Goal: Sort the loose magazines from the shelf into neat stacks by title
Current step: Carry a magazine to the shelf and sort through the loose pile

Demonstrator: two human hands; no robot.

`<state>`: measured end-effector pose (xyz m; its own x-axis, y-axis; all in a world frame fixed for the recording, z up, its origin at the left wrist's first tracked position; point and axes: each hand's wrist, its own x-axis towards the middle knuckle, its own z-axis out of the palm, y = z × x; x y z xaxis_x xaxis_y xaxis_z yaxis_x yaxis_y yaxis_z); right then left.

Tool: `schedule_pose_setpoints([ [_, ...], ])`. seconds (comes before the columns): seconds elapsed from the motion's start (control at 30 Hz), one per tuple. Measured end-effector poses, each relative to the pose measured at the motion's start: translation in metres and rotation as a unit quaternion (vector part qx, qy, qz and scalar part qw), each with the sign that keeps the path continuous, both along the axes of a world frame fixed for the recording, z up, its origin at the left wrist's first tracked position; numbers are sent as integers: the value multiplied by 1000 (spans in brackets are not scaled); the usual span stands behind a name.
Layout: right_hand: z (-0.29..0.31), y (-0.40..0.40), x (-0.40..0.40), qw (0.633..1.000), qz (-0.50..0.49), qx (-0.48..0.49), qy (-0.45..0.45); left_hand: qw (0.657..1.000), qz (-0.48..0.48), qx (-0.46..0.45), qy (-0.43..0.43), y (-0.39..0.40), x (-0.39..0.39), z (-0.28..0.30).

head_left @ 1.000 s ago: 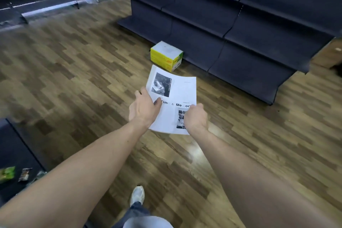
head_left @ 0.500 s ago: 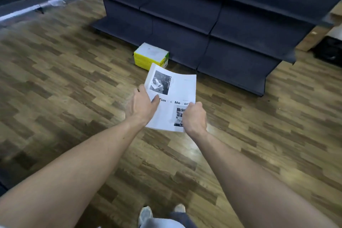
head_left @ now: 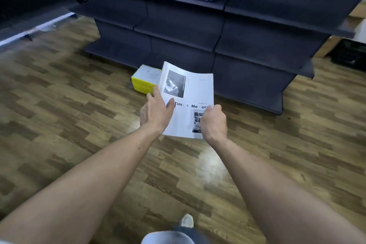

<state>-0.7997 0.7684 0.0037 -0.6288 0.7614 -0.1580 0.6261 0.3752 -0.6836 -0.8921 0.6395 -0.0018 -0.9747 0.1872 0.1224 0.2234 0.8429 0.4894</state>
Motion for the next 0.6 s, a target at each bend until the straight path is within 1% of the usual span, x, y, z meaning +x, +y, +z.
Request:
schedule_pose_setpoints([
  [0.17,6,45,-50,1000,15,6,25,1000,12,11,-4,41,-51,4],
  [0.3,5,69,-91,999,19,-9,37,1000,1,4,10,66,-93,8],
  [0.47,1,90,-158,999,25,-10,36,1000,3,-8,16,85,-160,5],
  [0.6,0,104,-223,999,22,-3,36,1000,0,5,16,100,-228,0],
])
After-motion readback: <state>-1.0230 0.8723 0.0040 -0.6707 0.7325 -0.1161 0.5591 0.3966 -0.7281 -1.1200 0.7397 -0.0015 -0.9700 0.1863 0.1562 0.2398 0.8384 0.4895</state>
